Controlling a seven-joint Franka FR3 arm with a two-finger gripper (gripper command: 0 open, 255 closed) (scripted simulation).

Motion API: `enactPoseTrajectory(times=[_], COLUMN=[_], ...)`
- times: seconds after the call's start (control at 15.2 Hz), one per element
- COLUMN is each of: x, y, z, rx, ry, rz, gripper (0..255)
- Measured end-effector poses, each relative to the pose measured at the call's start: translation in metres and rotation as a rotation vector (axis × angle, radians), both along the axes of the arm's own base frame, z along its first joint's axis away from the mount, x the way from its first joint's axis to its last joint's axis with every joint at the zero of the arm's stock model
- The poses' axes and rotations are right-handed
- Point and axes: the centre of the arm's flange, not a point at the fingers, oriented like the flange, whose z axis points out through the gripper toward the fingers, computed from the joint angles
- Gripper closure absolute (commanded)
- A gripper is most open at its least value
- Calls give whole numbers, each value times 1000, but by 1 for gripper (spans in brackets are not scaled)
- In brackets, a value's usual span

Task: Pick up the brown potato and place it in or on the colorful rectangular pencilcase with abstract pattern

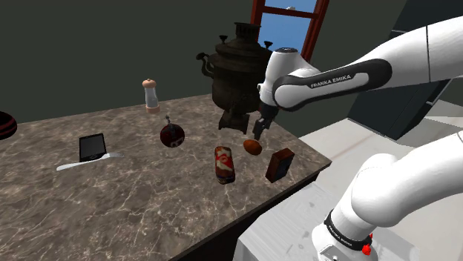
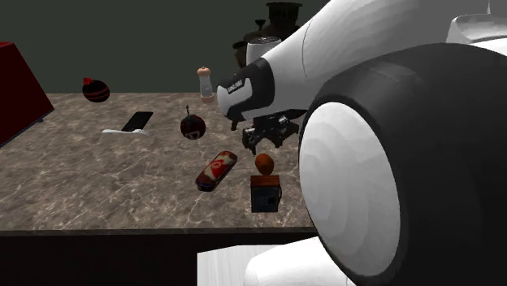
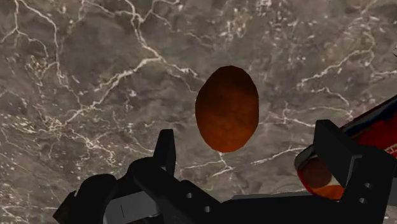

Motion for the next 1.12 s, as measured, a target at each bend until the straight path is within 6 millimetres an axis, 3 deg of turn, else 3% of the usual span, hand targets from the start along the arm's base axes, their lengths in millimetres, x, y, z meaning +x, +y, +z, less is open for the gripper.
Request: enactPoseTrajectory(times=[0.13, 0.4, 0.46, 0.59, 0.86, 0.92, 0.99, 1.12], x=[15, 46, 49, 41, 63, 70, 64, 62], y=[0, 7, -4, -4, 5, -2, 0, -1], z=[-23, -22, -34, -54, -58, -57, -68, -67], rx=[6, 19, 20, 16, 19, 21, 20, 21], ry=[-10, -240, -220, -104, -278, -299, -243, -253], rz=[33, 107, 102, 96, 124, 115, 107, 103], gripper=[0, 0, 0, 0, 0, 0, 0, 0])
